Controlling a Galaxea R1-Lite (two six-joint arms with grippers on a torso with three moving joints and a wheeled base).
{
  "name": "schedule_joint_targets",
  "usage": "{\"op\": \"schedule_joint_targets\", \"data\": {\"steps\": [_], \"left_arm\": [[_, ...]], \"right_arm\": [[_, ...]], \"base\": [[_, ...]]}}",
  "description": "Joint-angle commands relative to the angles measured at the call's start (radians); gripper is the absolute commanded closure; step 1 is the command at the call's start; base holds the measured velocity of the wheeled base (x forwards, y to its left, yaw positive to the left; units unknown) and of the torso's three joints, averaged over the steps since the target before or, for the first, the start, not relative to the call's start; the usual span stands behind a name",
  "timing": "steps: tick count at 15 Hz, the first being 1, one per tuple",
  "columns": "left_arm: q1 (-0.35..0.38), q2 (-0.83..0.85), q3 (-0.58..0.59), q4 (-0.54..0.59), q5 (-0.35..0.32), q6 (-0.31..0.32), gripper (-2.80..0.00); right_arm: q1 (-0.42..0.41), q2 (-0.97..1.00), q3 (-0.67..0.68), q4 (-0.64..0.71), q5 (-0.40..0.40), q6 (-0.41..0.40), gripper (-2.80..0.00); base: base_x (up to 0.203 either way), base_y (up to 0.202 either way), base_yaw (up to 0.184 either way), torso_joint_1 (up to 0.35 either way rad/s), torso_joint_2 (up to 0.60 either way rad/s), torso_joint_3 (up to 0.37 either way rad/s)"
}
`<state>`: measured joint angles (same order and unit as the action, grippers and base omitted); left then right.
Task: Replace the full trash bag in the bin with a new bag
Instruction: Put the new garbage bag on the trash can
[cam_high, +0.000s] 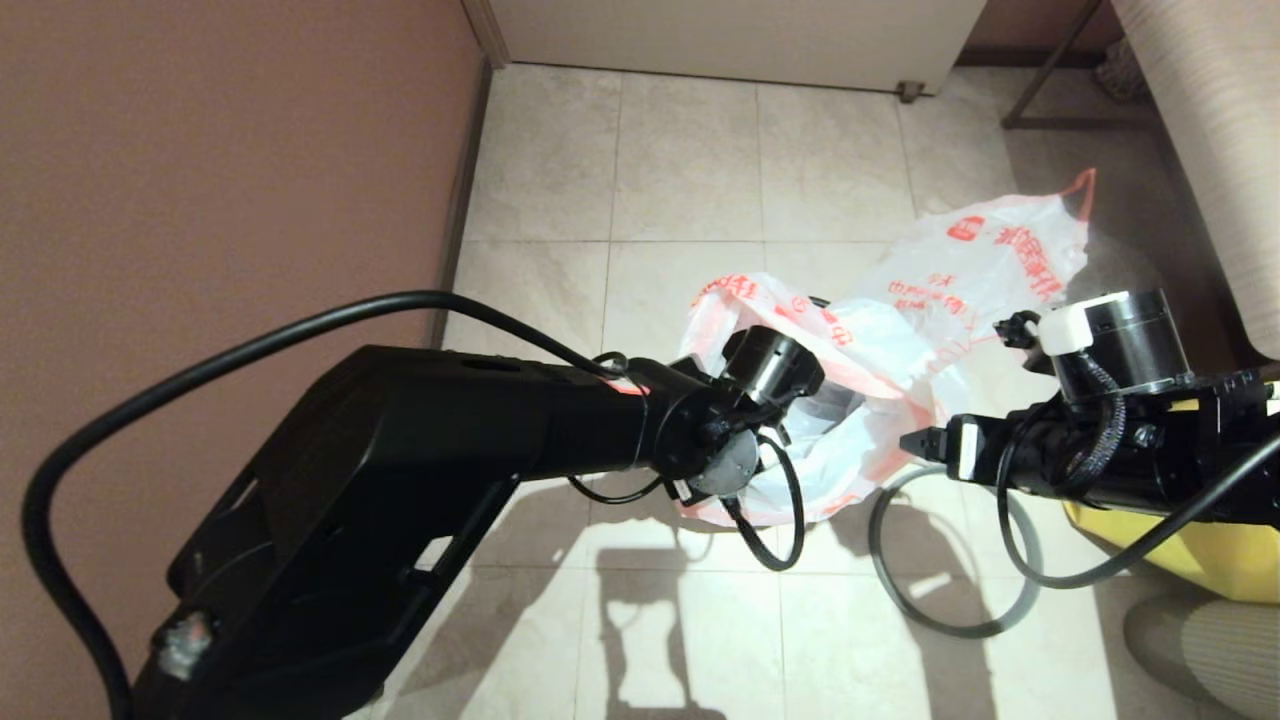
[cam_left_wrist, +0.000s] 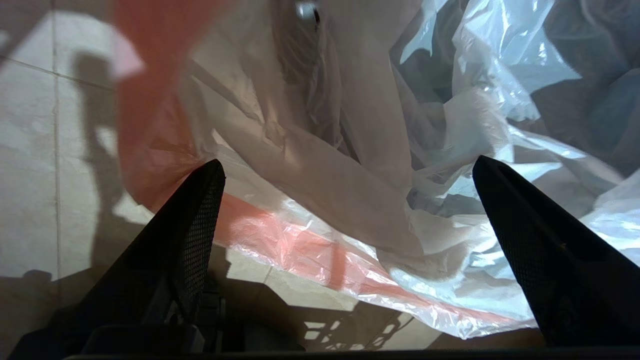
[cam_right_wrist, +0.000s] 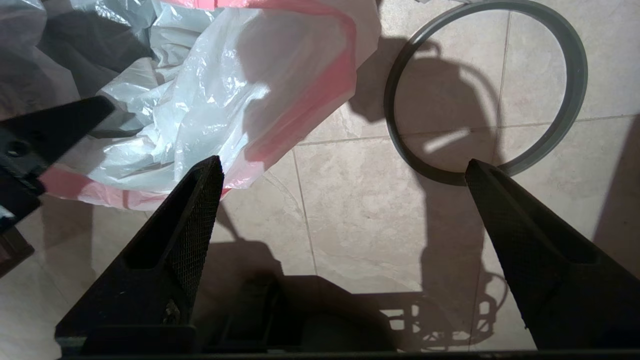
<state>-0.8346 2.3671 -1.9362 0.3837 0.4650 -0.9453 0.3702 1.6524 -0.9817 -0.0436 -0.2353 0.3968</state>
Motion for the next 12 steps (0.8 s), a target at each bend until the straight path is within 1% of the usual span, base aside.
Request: {"op": "schedule_joint_targets", "data": {"steps": [1,2,3,4,7,9,12], "left_arm": [[0.008,0.052,-0.01,-0.007,0.004,-0.006,-2.8],[0.018,0.062,-0.01,-0.028,0.006,-0.004,-1.32],[0.022,0.066,-0.009,-0.048,0.006,0.005,0.0],[0.029,0.065,-0.009,-0.059,0.011,0.025,0.0],[0.031,0.054,-0.009,-0.06,0.026,0.026,0.0],[0.032,0.055,-0.009,-0.061,0.045,0.023,0.0],[0.044,0.041,-0.009,-0.069,0.045,0.019,0.0]], "right_arm": [[0.002,-0.019,0.001,0.0,0.002,0.003,-2.8],[0.007,-0.035,0.002,0.001,0.002,0.003,-2.8],[0.012,-0.052,0.004,0.005,0.002,0.004,-2.8],[0.018,-0.076,0.005,0.009,0.002,0.004,-2.8],[0.048,-0.119,0.006,0.026,0.002,0.004,-2.8],[0.085,-0.112,0.009,0.027,0.002,0.006,-2.8],[0.131,-0.059,0.006,0.019,-0.003,0.008,-2.8]], "base": [[0.0,0.0,0.0,0.0,0.0,0.0],[0.0,0.0,0.0,0.0,0.0,0.0],[0.0,0.0,0.0,0.0,0.0,0.0],[0.0,0.0,0.0,0.0,0.0,0.0],[0.0,0.0,0.0,0.0,0.0,0.0],[0.0,0.0,0.0,0.0,0.0,0.0],[0.0,0.0,0.0,0.0,0.0,0.0]]}}
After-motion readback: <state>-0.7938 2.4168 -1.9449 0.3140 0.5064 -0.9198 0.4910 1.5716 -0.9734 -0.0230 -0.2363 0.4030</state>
